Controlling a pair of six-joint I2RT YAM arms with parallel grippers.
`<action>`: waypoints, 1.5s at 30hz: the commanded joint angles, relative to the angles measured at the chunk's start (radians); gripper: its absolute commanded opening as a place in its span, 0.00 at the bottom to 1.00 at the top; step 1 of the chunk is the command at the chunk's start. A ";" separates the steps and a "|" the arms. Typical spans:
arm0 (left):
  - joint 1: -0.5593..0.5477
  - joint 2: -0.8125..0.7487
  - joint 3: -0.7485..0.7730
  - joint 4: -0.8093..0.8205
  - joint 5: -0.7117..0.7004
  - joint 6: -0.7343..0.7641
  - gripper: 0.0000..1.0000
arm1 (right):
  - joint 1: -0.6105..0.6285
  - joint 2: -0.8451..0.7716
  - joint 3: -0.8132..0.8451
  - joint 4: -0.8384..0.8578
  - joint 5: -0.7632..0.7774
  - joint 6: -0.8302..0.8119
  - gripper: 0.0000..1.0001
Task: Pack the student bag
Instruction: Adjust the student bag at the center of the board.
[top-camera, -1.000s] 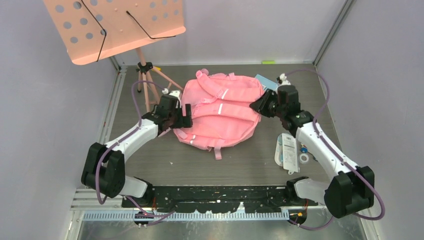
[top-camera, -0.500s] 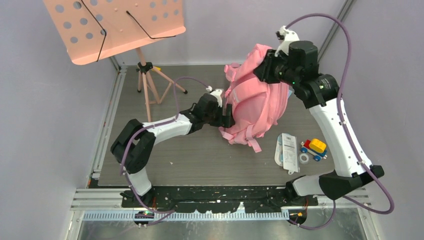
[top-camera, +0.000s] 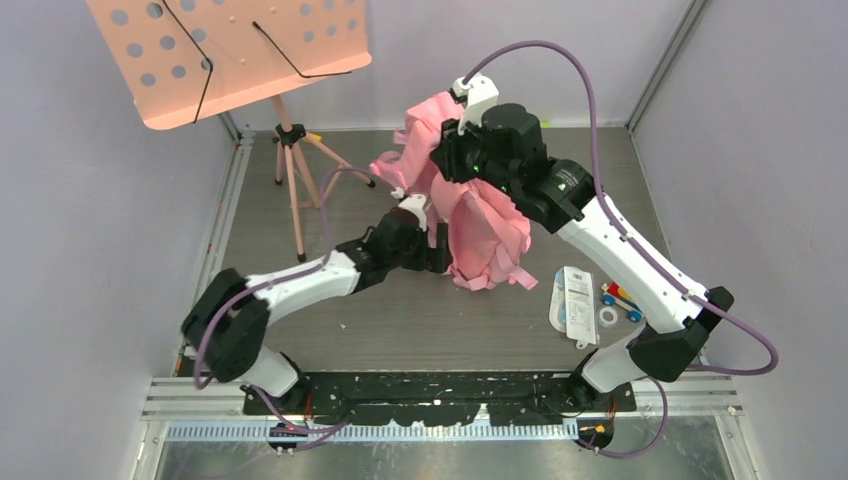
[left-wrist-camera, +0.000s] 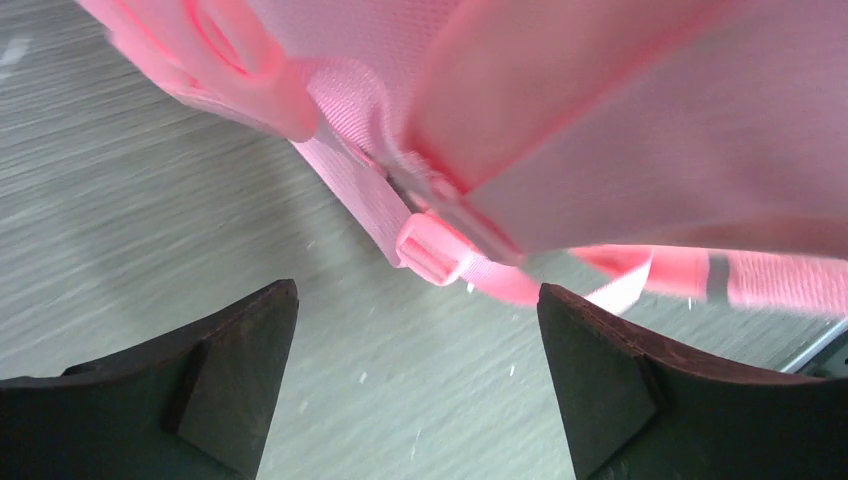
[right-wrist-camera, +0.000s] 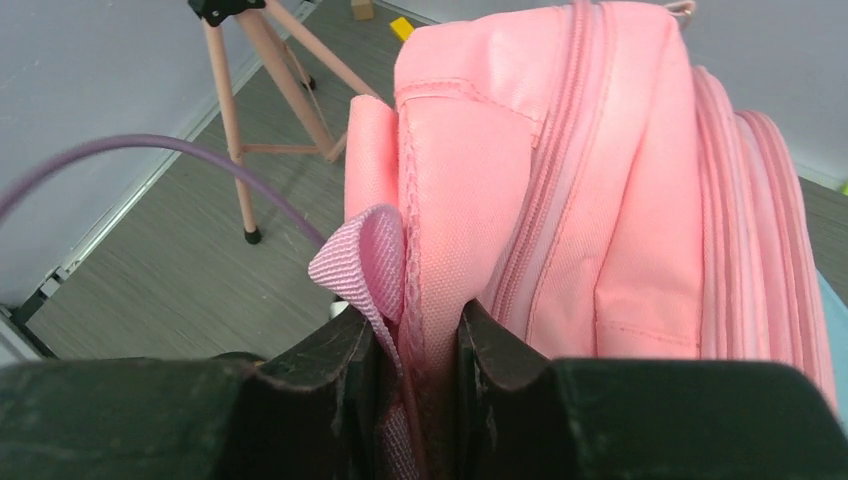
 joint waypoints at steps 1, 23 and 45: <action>-0.005 -0.265 -0.081 -0.174 -0.156 0.039 0.94 | 0.054 -0.013 -0.057 0.172 0.059 0.026 0.00; 0.049 -0.860 0.431 -1.175 -0.565 -0.025 1.00 | 0.412 -0.034 -0.309 0.187 0.117 0.157 0.01; 0.049 -0.798 0.132 -0.891 -0.396 -0.057 1.00 | 0.498 0.170 -0.597 0.401 0.245 0.321 0.02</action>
